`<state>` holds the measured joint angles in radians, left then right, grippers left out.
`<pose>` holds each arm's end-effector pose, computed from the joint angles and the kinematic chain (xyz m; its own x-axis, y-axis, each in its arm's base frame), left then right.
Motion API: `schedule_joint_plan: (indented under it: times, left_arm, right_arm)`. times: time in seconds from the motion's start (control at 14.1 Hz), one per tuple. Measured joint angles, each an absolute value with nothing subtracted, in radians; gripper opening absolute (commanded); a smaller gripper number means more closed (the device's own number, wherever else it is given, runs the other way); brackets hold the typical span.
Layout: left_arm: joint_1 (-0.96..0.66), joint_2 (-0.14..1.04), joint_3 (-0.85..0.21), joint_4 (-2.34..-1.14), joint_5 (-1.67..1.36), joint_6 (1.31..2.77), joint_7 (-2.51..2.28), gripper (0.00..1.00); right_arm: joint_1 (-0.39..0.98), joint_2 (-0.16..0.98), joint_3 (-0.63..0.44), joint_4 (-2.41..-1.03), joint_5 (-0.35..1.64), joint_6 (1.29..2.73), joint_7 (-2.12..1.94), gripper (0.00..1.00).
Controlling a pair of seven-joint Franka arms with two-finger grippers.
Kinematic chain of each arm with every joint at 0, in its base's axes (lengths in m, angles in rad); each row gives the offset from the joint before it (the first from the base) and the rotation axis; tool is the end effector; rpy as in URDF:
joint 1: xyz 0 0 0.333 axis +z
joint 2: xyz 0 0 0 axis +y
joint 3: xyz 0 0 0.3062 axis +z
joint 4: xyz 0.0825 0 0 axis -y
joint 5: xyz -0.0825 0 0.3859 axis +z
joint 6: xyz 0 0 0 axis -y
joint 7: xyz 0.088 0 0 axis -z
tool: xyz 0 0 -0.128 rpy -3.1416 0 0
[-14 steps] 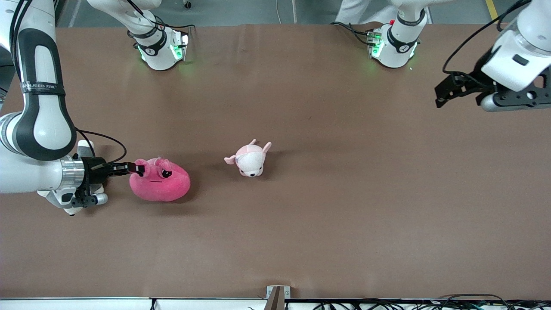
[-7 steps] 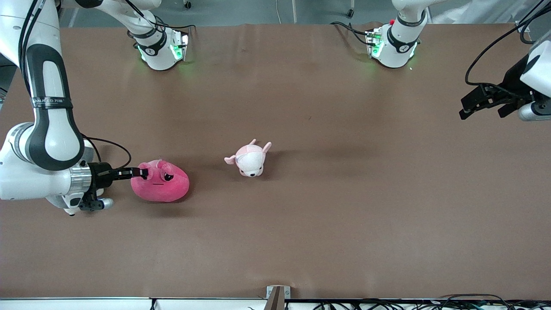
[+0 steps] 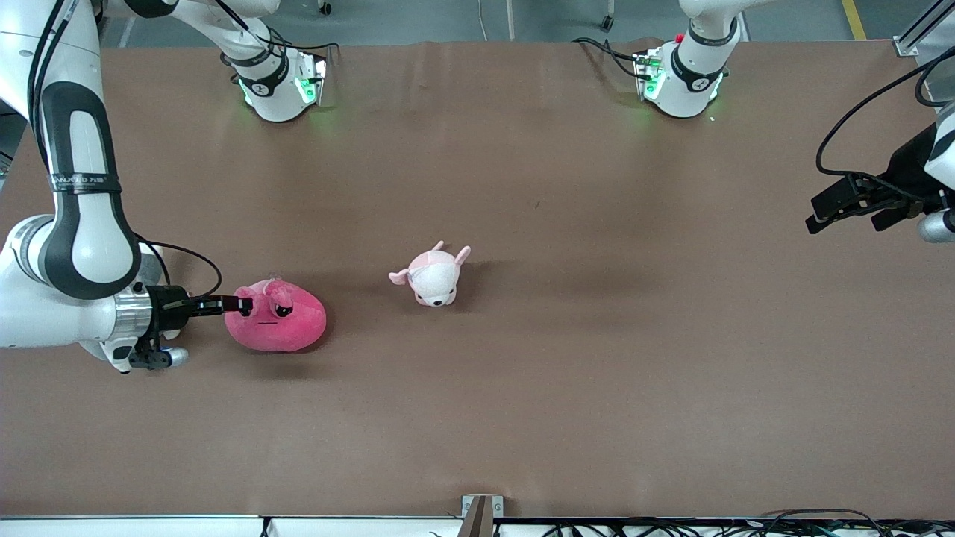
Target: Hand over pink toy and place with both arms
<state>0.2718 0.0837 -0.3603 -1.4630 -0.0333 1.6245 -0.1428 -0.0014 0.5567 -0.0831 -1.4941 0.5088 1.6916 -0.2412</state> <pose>0.5859 -0.0474 0.6055 0.9955 0.0596 0.0732 0.0542 -0.9958 0.0739 0.6588 0.0082 0.3052 0.9640 0.0713 -0.2562 -0.0593 -0.8815 -0.4685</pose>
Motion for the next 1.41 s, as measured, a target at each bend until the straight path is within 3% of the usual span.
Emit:
schedule_joint_plan:
  times: [0.28, 0.92, 1.41]
  left_arm:
    - [0.269, 0.083, -0.364, -1.456, -0.033, 1.624, -0.143, 1.0]
    - [0.331, 0.083, -0.359, -1.454, -0.033, 1.622, -0.137, 1.0]
    - [0.324, 0.084, -0.348, -1.454, -0.032, 1.621, -0.137, 1.0]
  right_arm:
    - [-0.009, 0.521, -0.108, -1.4, 0.403, 1.682, -0.239, 1.0]
    - [-0.013, 0.202, -0.115, -1.378, 0.159, 1.509, -0.049, 1.0]
    - [-0.013, 0.173, -0.109, -1.343, 0.076, 1.51, -0.048, 1.0]
